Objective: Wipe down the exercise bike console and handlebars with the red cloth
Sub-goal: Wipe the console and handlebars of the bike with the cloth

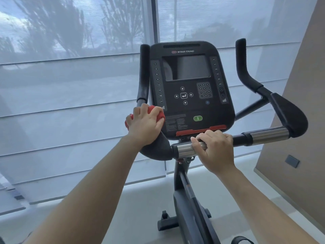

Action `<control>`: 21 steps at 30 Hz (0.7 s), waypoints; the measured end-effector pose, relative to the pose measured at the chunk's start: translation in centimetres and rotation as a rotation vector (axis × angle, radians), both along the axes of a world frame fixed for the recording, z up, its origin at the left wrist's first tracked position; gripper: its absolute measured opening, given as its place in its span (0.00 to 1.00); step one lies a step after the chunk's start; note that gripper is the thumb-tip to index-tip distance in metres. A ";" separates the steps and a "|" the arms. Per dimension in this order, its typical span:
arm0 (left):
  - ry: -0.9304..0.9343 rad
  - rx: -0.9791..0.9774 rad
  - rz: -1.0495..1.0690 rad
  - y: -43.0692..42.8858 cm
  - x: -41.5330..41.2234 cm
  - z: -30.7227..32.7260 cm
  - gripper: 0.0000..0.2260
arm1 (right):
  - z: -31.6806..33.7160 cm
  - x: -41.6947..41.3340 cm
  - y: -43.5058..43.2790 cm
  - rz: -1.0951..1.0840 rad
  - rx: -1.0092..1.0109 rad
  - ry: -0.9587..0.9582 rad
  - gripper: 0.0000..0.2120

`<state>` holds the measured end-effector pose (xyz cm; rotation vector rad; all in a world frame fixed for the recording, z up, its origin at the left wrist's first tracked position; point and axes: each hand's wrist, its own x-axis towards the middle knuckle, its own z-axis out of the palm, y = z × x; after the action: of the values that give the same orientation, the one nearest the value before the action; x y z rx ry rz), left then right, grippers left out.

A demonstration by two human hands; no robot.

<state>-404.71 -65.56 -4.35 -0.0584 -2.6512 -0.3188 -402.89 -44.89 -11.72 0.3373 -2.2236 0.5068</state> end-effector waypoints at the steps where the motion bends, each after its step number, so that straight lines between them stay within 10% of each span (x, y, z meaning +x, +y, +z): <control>1: 0.024 0.015 -0.012 0.2 0.5 -0.4 0.13 | 0.0 0.0 0.0 0.005 0.001 -0.007 0.22; 21: 0.025 0.061 -0.063 -1.1 0.9 0.1 0.17 | -0.1 -0.1 -0.2 0.020 -0.025 0.044 0.21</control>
<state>-403.83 -66.63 -4.20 -0.1252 -2.6173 -0.4173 -402.97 -45.10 -11.81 0.3542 -2.1718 0.5331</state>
